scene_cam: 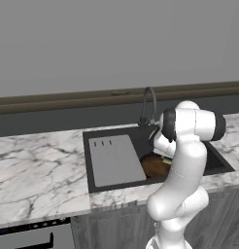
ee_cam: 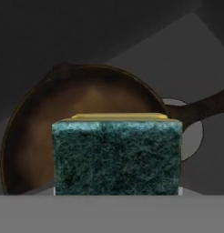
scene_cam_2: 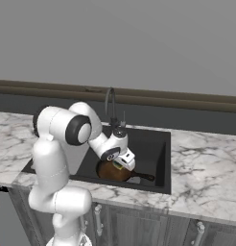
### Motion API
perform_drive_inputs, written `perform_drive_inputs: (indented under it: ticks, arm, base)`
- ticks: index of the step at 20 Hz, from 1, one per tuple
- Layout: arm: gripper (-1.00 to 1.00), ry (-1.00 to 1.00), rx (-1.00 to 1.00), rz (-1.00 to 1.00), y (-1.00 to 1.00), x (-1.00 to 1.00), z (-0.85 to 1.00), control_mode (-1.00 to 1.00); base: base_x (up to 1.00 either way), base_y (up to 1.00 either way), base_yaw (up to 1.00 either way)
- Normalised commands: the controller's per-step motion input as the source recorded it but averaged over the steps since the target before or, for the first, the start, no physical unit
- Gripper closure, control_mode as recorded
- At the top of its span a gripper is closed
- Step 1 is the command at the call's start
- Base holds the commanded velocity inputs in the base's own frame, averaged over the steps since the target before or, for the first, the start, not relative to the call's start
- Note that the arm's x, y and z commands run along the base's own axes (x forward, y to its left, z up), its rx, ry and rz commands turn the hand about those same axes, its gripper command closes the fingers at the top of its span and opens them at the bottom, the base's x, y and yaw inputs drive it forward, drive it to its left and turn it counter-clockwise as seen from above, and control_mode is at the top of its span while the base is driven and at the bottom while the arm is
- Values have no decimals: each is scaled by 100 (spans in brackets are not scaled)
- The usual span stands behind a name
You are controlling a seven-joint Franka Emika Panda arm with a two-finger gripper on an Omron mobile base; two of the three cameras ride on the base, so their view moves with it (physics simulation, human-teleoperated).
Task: Pick the pan and sponge and place them into the sink. Then turn on the water.
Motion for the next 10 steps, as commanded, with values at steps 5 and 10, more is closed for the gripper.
perform_drive_inputs:
  ticks: [5,10]
  arm:
    - [100,4,0,3,0,35,-26,-100]
    - [100,3,0,4,0,23,-28,-100]
  base:
    - [0,0,0]
    - [0,0,0]
